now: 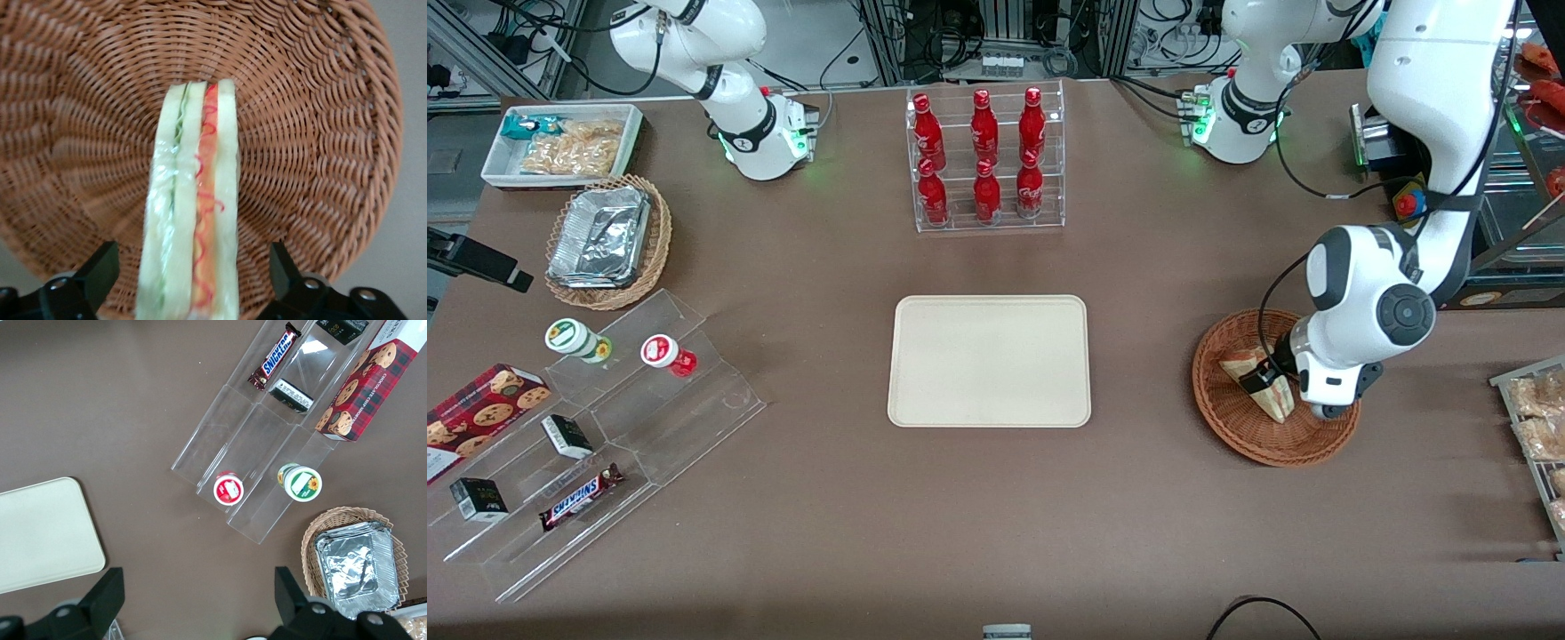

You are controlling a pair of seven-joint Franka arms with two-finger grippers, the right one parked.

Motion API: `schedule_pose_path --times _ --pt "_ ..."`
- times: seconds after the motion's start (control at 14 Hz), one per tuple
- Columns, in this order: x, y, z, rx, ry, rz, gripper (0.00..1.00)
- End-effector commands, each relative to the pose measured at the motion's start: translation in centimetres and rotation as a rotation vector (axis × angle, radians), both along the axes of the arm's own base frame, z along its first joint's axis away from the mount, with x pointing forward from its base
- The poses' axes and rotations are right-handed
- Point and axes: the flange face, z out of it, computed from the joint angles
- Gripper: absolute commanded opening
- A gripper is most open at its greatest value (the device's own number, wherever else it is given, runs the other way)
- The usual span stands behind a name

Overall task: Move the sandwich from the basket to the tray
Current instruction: 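Close the left gripper on the wrapped sandwich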

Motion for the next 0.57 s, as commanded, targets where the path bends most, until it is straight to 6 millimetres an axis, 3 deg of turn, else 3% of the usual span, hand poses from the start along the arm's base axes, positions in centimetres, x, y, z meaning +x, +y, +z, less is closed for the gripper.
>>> schedule_pose_path --times 0.0,0.21,0.5 --pt "0.5 -0.3 0.2 -0.012 -0.018 0.031 0.11" --pt "0.5 -2.1 1.2 -0.023 -0.036 -0.010 0.08" --pt "1.1 -3.9 5.9 -0.017 -0.057 -0.117 0.07"
